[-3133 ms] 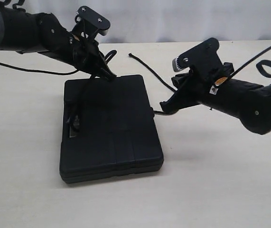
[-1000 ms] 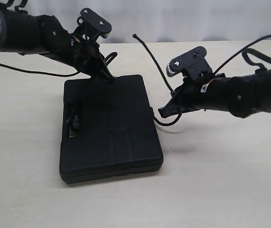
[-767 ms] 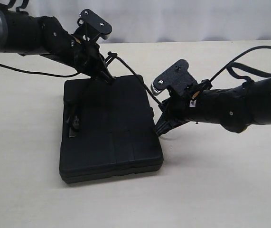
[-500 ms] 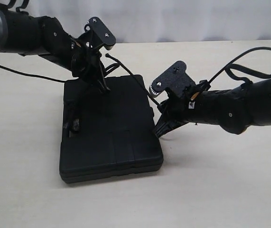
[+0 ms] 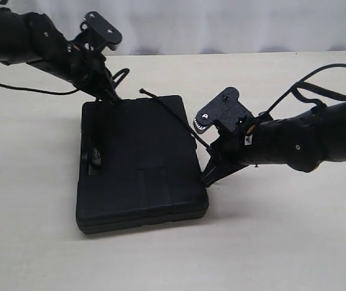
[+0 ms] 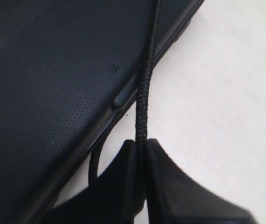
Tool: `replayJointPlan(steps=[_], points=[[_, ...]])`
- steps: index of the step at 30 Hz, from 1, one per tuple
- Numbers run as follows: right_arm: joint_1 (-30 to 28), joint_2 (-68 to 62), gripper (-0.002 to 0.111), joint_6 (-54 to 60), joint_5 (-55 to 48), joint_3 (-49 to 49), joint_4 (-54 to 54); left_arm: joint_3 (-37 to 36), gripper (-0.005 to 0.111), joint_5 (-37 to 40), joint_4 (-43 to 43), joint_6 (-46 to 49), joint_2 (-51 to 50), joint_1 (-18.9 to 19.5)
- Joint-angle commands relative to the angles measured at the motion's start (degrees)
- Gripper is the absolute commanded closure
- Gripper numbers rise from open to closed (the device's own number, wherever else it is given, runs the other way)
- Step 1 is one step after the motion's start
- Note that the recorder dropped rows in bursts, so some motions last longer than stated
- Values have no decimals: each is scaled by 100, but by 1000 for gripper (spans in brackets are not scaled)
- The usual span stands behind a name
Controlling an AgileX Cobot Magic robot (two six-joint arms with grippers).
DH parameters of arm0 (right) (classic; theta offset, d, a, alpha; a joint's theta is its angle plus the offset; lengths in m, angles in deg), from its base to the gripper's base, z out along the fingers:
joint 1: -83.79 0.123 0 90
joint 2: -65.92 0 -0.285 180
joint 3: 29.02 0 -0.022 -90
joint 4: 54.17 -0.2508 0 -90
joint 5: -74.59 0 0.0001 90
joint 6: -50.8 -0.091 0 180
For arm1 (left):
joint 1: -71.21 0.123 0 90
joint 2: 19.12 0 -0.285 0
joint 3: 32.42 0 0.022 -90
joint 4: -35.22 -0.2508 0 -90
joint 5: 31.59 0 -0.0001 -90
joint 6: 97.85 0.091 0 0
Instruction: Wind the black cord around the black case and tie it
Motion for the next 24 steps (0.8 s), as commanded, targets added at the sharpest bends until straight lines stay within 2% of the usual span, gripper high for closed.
replayJointPlan(steps=[1, 3, 7, 14, 19, 24], points=[[17, 253, 104, 2, 42, 34, 24, 14, 107, -6, 127, -241, 41, 323], [204, 338, 104, 15, 0, 47, 24, 14, 107, 16, 255, -166, 21, 306], [714, 341, 104, 166, 203, 47, 24, 14, 107, 141, 352, 560, 21, 29], [717, 341, 104, 154, 315, 47, 24, 14, 107, 238, 839, 1108, 21, -105], [717, 341, 104, 154, 228, 47, 24, 77, 107, 510, 2009, 1986, 32, -105], [653, 341, 104, 172, 295, 47, 24, 74, 107, 864, 2092, 2260, 145, -90]])
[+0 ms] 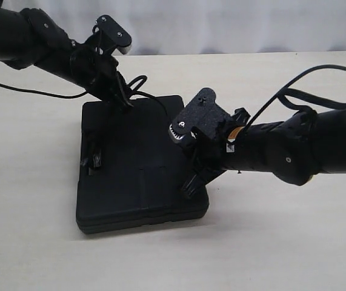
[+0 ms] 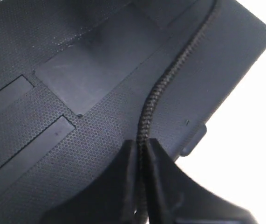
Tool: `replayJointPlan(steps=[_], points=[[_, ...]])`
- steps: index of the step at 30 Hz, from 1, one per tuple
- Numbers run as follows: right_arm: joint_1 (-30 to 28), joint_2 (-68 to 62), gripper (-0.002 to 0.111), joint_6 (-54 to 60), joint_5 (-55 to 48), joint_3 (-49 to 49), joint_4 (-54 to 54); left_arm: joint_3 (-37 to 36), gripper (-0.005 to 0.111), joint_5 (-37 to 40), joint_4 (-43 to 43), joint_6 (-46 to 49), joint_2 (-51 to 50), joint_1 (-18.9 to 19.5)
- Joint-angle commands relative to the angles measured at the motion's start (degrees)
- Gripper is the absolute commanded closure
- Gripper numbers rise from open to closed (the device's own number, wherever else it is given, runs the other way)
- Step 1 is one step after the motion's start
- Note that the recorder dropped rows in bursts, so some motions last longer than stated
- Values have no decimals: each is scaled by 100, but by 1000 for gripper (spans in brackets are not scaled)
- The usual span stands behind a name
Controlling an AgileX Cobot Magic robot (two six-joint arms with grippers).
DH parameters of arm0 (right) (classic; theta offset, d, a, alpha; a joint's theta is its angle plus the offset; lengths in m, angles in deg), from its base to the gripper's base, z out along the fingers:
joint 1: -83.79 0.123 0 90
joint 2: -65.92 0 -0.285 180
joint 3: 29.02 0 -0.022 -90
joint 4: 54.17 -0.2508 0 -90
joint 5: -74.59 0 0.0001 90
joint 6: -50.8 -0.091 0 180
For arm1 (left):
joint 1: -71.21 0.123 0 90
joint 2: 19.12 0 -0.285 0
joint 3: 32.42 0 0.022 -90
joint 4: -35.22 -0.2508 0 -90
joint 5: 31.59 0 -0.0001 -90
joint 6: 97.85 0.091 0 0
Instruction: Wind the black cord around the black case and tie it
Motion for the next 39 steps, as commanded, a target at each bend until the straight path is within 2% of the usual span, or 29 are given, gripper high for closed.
replayJointPlan(steps=[1, 19, 24, 30, 39], points=[[-79, 51, 104, 39, 134, 27, 24, 52, 107, 298, 165, 259, 122, 0], [-101, 51, 104, 39, 438, 27, 24, 52, 107, 479, 36, 473, 122, 84], [-148, 51, 104, 39, 112, 27, -42, 52, 107, 446, 81, 473, 122, 228], [-148, 51, 104, 38, 472, 27, -331, 52, 107, 692, 97, 461, 122, 402], [-148, 61, 104, 56, 718, 27, -601, 52, 107, 642, 97, 461, 122, 402]])
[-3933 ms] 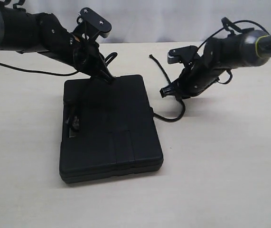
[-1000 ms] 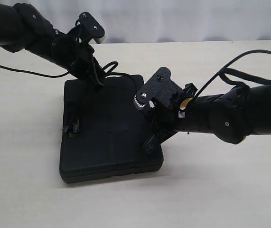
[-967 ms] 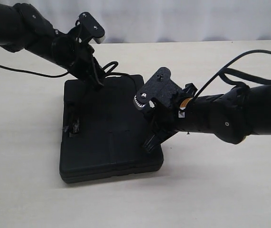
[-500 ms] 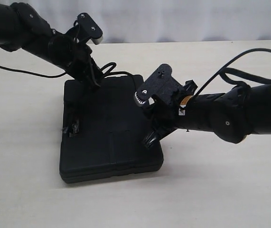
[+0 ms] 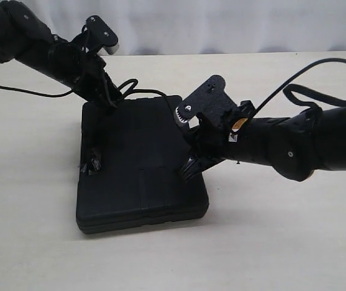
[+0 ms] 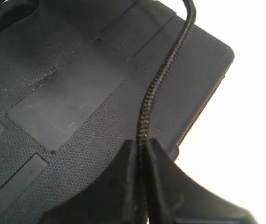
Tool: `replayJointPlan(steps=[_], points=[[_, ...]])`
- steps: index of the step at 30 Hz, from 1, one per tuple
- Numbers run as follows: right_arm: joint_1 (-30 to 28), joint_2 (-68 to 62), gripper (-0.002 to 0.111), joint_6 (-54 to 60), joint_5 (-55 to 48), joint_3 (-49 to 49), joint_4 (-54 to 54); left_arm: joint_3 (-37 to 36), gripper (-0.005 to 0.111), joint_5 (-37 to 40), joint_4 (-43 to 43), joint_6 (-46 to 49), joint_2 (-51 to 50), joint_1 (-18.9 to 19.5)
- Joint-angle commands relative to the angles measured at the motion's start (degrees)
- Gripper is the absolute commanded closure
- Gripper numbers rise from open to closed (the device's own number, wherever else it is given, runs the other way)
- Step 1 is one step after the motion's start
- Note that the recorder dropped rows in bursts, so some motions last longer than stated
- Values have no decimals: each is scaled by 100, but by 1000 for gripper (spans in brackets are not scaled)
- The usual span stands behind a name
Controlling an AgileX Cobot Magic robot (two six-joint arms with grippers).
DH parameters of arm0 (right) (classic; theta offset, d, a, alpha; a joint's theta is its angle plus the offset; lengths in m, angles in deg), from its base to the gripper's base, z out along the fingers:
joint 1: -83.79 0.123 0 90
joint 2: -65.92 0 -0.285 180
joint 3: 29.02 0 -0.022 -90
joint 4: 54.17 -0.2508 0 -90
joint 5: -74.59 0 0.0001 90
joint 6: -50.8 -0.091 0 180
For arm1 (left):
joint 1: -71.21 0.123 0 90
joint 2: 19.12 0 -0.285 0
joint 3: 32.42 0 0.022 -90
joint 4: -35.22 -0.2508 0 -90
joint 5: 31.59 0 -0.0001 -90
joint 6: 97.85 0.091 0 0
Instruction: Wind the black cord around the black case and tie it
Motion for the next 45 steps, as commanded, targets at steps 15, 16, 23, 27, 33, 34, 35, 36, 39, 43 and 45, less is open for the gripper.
replayJointPlan(steps=[15, 16, 23, 27, 33, 34, 35, 36, 39, 43, 45], points=[[1, 160, 104, 2625, 588, 27, -2983, 42, 107, 49, 166, 18, 51, 4], [1, 187, 104, 2625, 588, 27, -3008, 42, 107, 50, 166, 18, 51, 15], [70, 548, 104, 2429, 286, 87, -3008, 42, 107, -74, 166, 18, 40, 15], [326, 589, 104, 2277, 344, 233, -3008, 42, 107, -101, 262, 18, 39, 15], [469, 578, 104, 2217, 558, 237, -3027, 42, 107, -41, 330, 18, 39, 3], [469, 578, 104, 2216, 708, 269, -3027, 42, 107, -41, 330, 18, 39, 3], [469, 578, 104, 2216, 895, 311, -3027, 42, 107, -41, 330, 18, 39, 3], [469, 578, 104, 2216, 1076, 363, -3040, 42, 107, -43, 319, 18, 39, 3], [459, 578, 104, 2340, 1466, 496, -3130, 42, 107, -38, 319, 18, 39, 3], [459, 578, 104, 2811, 1606, 536, -3694, 42, 107, -38, 319, 18, 39, 3], [459, 578, 104, 2825, 1539, 536, -3713, 42, 107, -38, 319, 18, 39, 3]])
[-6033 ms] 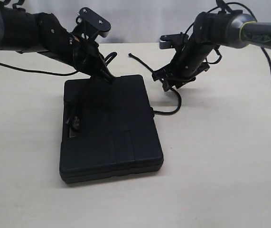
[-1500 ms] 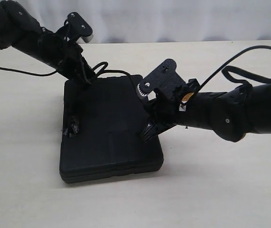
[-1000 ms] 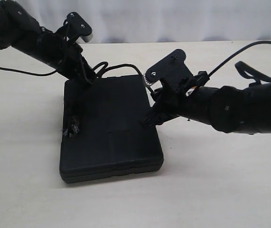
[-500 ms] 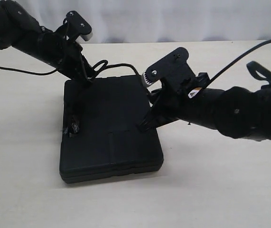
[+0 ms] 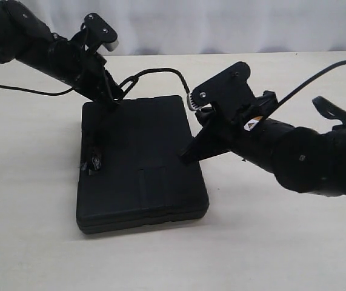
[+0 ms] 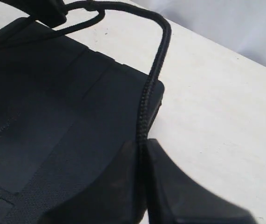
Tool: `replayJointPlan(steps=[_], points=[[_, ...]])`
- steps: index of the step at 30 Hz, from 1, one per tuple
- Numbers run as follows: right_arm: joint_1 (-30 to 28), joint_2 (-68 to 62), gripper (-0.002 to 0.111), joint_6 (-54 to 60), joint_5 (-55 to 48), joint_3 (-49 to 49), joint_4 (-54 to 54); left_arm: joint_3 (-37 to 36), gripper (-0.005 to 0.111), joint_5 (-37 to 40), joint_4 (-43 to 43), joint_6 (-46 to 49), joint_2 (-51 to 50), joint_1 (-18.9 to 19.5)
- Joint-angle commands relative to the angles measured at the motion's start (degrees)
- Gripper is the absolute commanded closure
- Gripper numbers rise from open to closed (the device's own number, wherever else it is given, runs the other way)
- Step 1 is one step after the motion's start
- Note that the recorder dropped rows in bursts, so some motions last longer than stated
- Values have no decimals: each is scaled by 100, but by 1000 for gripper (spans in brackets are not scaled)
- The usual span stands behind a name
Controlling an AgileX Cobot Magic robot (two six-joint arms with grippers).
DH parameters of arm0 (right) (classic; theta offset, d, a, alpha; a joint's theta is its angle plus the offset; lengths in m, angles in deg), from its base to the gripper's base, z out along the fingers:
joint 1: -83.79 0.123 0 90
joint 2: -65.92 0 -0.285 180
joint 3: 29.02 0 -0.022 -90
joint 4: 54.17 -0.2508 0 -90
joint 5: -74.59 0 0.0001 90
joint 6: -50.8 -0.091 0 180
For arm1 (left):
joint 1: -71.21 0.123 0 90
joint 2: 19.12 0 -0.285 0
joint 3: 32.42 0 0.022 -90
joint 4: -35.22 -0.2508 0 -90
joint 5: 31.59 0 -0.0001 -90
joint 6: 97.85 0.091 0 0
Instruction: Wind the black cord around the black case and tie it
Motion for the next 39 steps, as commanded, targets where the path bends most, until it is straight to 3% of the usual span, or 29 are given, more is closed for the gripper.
replayJointPlan(steps=[1, 18, 25, 28, 39], points=[[3, 43, 104, 263, 75, 37, -270, 42, 107, 3, 50, 8, 35, 3], [13, -189, 104, -196, -76, -82, -72, 42, 107, 596, 1129, 900, 35, 3], [13, -82, 104, -196, -332, -82, -72, 42, 107, 177, 1127, 854, 35, 3], [13, -80, 104, -186, -374, -82, -72, 42, 107, -220, 1053, 375, 35, 16], [13, 56, 104, -300, -284, -82, -72, 42, 107, -316, 1000, 354, -225, 2]])
